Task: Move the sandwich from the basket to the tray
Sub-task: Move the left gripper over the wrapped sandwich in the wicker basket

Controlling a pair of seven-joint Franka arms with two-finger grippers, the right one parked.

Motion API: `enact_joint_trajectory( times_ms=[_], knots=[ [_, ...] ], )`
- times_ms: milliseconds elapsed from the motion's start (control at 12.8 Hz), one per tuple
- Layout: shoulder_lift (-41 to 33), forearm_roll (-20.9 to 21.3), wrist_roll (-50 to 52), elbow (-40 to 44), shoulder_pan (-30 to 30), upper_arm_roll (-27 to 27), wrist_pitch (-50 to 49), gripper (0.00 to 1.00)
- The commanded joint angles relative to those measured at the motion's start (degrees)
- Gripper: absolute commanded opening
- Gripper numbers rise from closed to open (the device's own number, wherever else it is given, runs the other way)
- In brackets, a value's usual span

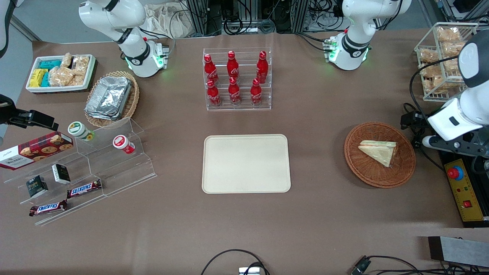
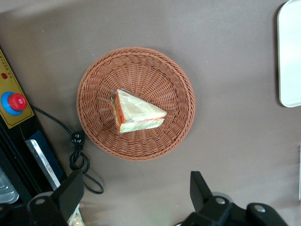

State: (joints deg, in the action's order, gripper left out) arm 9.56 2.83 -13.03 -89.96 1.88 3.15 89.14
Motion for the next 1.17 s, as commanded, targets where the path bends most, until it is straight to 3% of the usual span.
enact_joint_trajectory(
  times_ms=[0, 234, 390, 701, 1091],
  knots=[
    [3.19, 0.94, -0.86, 4.45, -0.65, -0.60, -3.09, 1.00],
    [4.59, 3.30, -0.34, 4.19, -0.82, -0.60, -2.66, 1.00],
    [4.15, 4.37, 5.34, 1.91, -0.47, -0.69, -0.82, 1.00],
    [-2.08, 2.36, 31.08, -16.78, -0.03, -1.65, 15.94, 1.00],
    [-3.23, 1.91, 39.88, -34.98, 0.06, -5.08, 38.95, 1.00]
  ],
)
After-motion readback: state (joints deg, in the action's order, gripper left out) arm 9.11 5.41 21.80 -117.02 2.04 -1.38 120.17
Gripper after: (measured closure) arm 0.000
